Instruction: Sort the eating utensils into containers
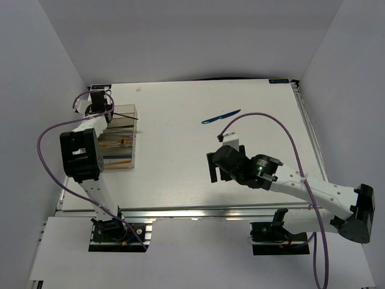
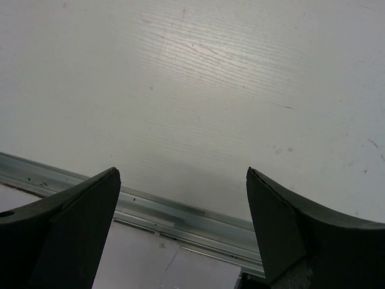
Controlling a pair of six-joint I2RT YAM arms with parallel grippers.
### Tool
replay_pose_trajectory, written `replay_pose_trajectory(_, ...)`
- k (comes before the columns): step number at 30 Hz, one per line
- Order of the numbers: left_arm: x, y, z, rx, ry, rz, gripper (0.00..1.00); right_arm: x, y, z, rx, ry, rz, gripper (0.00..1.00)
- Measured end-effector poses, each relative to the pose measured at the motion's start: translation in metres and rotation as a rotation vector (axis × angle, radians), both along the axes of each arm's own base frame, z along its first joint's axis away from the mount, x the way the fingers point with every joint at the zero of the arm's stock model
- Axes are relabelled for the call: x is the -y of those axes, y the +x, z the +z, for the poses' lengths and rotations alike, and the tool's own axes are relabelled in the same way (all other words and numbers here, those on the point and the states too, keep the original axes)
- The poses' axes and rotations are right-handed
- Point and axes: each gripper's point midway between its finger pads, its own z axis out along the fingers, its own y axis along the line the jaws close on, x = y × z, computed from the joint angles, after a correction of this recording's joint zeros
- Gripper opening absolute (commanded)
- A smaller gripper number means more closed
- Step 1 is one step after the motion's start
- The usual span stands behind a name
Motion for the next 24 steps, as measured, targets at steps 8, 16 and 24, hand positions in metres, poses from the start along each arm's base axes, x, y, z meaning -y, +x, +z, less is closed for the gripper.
replay_pose_trajectory(8, -0.036, 0.001, 0.014, 0.052, -0.002, 0.084, 0.00, -0.006, 0.002, -0.022, -0.040, -0.079, 0.023, 0.89)
replay_pose_trajectory(16, -0.057, 0.013, 0.022, 0.116, 0.005, 0.146, 0.00, -0.012, 0.009, -0.029, -0.050, -0.132, 0.036, 0.89)
replay_pose_trajectory(24, -0.061, 0.030, 0.008, 0.129, 0.002, 0.147, 0.17, -0.016, 0.020, -0.025, -0.042, -0.137, 0.020, 0.89)
